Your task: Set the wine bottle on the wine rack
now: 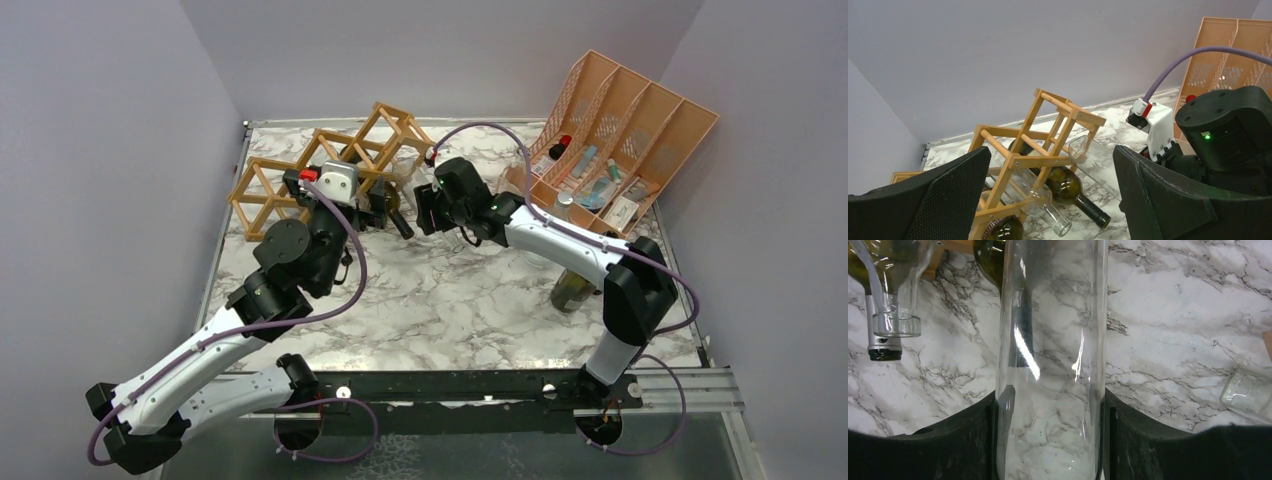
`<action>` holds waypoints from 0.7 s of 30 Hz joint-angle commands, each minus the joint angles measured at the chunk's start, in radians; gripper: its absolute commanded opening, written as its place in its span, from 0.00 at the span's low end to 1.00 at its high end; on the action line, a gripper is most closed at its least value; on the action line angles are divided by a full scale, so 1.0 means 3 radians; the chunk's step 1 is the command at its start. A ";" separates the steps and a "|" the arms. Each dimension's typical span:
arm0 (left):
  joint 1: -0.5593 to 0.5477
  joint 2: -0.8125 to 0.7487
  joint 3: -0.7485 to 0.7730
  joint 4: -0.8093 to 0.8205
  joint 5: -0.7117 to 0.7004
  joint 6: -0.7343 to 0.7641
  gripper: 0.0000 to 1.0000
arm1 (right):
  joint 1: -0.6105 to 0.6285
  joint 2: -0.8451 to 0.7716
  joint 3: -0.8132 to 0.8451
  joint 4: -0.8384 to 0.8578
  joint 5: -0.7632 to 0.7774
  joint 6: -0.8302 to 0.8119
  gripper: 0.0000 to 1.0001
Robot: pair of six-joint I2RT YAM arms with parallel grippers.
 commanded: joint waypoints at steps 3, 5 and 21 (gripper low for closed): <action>-0.0002 0.0052 0.0160 -0.0142 -0.0100 -0.0094 0.99 | -0.0095 0.0177 0.0246 0.0502 0.0060 -0.0053 0.01; -0.0003 0.0059 0.0183 -0.0167 -0.0094 -0.0093 0.99 | -0.0100 0.0197 0.0261 0.0510 0.0097 -0.0062 0.01; -0.0002 0.0212 0.0411 -0.0222 -0.0082 -0.0051 0.99 | -0.0194 0.0103 0.0168 0.0590 -0.0170 -0.0139 0.01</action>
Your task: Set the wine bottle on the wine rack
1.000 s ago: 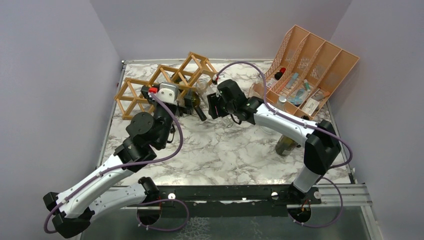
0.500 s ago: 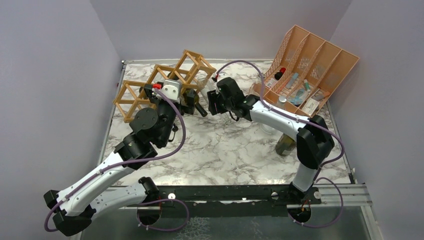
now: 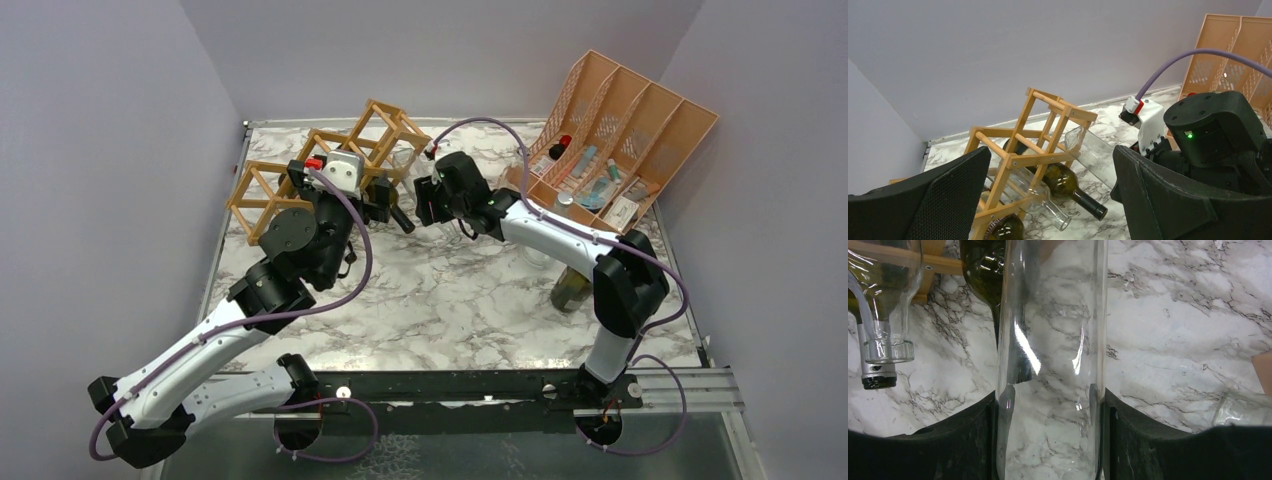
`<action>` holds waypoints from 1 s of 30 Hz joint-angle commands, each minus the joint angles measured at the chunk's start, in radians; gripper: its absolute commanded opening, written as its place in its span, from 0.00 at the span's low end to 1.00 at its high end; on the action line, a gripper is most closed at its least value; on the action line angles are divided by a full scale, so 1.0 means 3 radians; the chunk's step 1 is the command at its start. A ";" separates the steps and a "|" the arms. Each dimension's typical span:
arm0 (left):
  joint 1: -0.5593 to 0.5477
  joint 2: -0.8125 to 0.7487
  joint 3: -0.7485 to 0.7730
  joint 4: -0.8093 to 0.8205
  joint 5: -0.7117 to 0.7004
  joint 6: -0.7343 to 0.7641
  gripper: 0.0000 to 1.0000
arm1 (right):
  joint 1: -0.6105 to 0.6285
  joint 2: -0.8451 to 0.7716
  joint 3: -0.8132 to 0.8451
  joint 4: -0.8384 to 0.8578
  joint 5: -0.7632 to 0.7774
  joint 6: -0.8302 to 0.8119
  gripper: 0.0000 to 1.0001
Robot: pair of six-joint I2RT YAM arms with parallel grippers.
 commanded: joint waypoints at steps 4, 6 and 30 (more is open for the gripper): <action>-0.0001 0.0077 0.0237 -0.0045 0.0004 -0.0023 0.99 | -0.0160 0.0047 0.0215 0.0346 -0.0361 -0.0137 0.01; -0.0002 0.0079 0.0253 -0.0063 0.0029 -0.0047 0.99 | -0.0189 0.0100 0.0255 0.0433 -0.0422 -0.0208 0.01; -0.0003 0.0198 0.0380 -0.0154 0.0082 -0.0042 0.99 | -0.0371 0.1218 0.1573 0.0489 -0.0844 -0.0602 0.22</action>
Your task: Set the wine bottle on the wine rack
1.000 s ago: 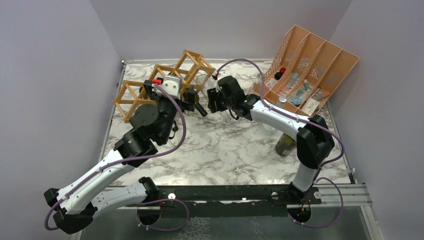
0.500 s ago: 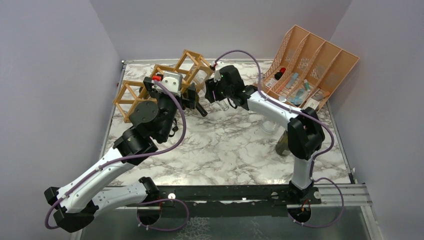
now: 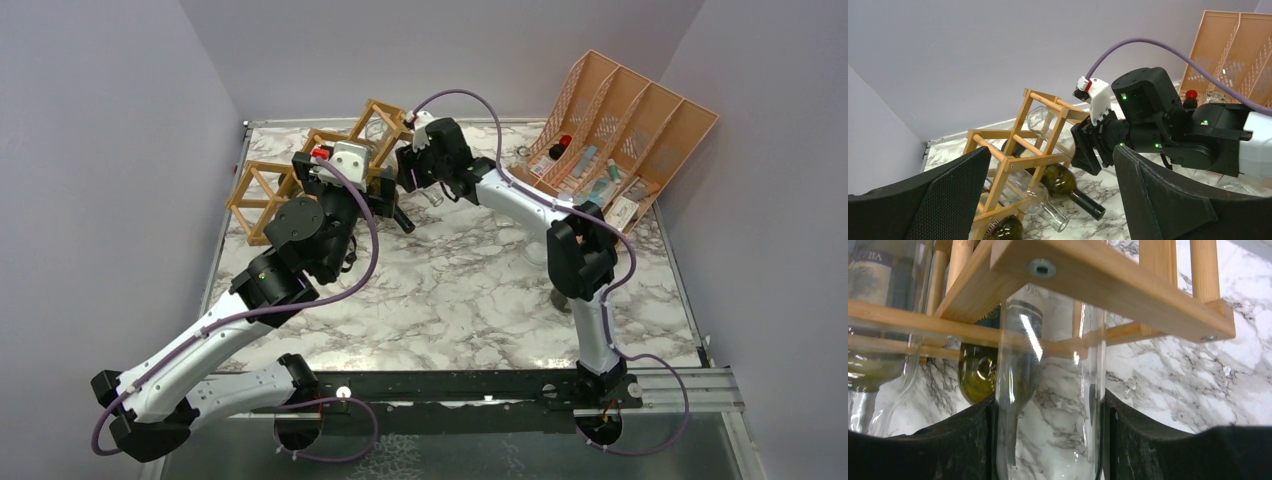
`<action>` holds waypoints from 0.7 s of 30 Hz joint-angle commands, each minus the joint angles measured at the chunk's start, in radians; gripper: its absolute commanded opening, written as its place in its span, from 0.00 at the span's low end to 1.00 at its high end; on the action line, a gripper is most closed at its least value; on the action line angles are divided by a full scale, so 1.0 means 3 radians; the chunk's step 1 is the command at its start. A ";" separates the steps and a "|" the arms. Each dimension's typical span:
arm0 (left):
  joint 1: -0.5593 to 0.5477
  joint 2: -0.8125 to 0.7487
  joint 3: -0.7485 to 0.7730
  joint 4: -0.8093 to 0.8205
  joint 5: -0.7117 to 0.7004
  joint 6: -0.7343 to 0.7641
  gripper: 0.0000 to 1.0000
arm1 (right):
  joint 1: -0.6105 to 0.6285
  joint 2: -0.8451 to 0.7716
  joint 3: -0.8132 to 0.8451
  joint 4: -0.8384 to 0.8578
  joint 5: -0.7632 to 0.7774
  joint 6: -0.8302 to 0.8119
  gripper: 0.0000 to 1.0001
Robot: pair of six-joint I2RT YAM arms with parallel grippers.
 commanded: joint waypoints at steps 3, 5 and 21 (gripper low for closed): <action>-0.0001 0.0015 0.0121 0.0013 0.0065 -0.0010 0.99 | -0.0051 0.0196 0.0416 0.0255 -0.0031 -0.0073 0.27; -0.0002 0.0019 0.0118 0.0014 0.0064 -0.0009 0.99 | -0.0054 0.0247 0.0460 0.0270 -0.0040 -0.0085 0.30; -0.0002 -0.0020 0.0121 -0.0026 0.0084 -0.0030 0.99 | -0.0053 0.0024 0.0049 0.0817 -0.0093 0.0055 0.72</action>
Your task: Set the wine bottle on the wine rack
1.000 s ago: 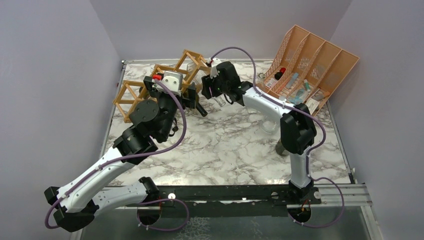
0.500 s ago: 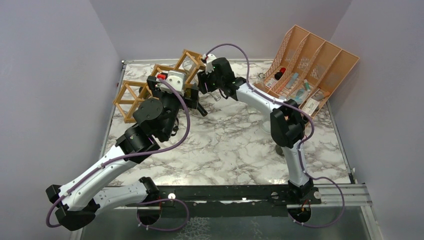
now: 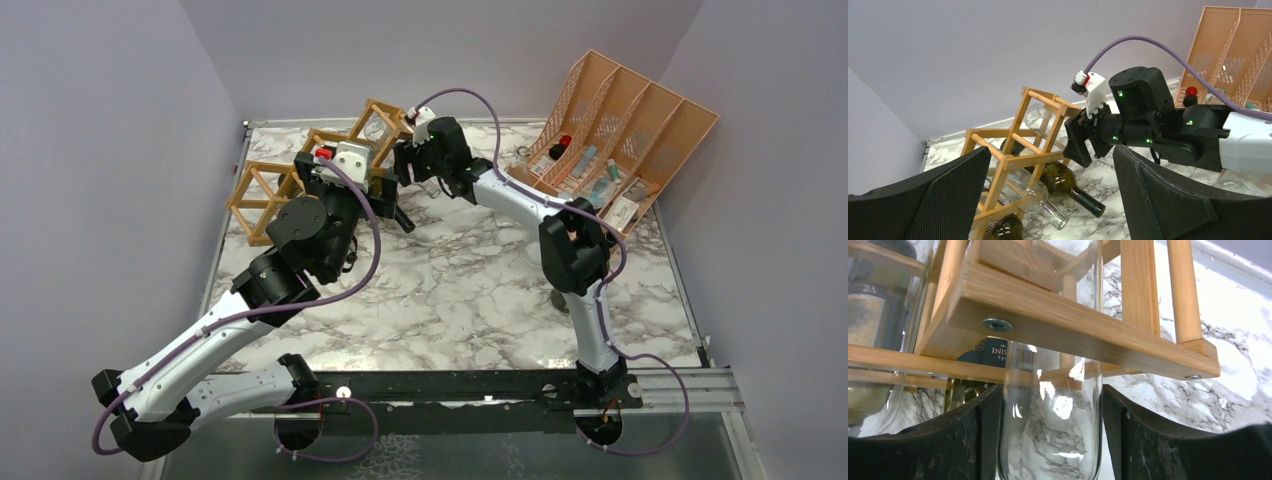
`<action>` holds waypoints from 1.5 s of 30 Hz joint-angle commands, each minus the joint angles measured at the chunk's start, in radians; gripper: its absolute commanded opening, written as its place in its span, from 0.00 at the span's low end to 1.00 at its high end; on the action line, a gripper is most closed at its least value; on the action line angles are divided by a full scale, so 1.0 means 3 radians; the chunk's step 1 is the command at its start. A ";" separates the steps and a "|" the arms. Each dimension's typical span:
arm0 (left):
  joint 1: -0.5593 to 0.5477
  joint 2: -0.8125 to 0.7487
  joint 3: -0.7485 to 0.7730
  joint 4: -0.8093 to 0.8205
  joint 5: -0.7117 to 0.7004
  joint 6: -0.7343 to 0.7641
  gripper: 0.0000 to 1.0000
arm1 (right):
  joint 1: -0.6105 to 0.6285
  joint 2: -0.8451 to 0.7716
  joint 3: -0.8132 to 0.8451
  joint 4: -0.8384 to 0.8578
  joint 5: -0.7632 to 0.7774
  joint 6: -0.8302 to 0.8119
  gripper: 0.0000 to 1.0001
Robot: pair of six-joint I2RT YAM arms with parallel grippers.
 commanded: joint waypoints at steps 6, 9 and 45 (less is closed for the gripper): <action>0.0000 -0.0051 0.0118 -0.0025 0.0091 -0.0045 0.99 | -0.0013 -0.0382 -0.0236 0.0471 0.0122 0.0055 0.81; 0.0000 -0.0064 0.0109 -0.0026 0.0086 -0.0043 0.99 | -0.0017 -0.0507 -0.0356 0.0498 0.0178 0.0052 0.86; -0.0001 -0.0158 -0.0027 -0.0015 0.0072 -0.0013 0.99 | -0.0015 -0.0482 -0.0388 -0.0373 0.0265 -0.0722 0.23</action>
